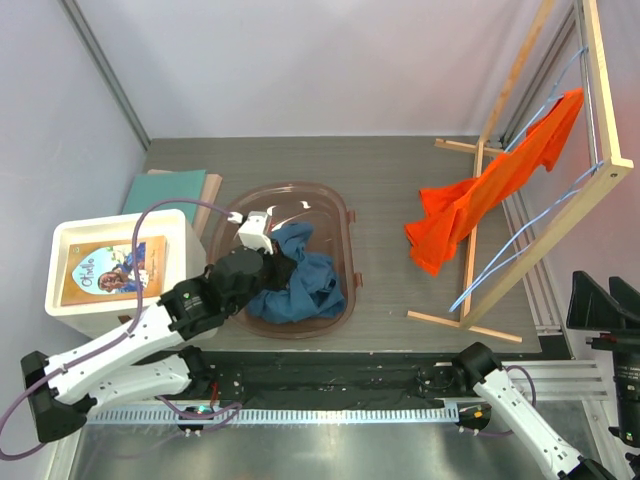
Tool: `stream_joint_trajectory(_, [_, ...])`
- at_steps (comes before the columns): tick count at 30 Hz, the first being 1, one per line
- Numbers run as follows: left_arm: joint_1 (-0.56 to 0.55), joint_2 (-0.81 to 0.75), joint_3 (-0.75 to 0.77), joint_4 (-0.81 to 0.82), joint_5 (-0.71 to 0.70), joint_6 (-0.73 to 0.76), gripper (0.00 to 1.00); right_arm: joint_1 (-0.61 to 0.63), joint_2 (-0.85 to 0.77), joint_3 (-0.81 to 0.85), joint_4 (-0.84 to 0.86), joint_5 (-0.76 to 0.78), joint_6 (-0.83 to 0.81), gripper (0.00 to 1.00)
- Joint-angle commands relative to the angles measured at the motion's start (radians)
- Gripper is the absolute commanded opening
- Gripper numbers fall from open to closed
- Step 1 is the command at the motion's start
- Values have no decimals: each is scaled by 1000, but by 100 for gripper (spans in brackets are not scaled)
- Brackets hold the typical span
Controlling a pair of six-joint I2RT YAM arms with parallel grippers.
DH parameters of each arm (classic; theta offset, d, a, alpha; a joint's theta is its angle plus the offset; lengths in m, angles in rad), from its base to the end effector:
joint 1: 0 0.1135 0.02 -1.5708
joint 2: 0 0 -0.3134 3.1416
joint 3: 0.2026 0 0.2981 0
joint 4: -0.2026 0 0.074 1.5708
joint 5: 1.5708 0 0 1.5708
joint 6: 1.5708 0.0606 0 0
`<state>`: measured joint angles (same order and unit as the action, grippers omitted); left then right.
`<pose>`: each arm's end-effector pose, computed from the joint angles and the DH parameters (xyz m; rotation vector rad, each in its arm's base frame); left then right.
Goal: Remove the t-shirt from the hanger
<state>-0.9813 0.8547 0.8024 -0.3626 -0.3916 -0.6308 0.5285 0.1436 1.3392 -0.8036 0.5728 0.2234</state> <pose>0.1460 -0.1767 0.3421 0.0938 2.0113 -0.6656 -0.0901 -0.0907 0.4997 0.3242 1.2073 0.3148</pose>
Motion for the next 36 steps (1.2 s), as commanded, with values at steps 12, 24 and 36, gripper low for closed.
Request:
stream_joint_trajectory(12, [3,138,178,-96,-52,35,99,8,1,28,23,-5,-7,83])
stream_joint_trajectory(24, [4,228,461,248,313,244,91,14,-4,20,26,-14,-33,83])
stream_joint_trajectory(36, [3,839,986,588,677,277,90,13,-22,28,23,-28,-22,83])
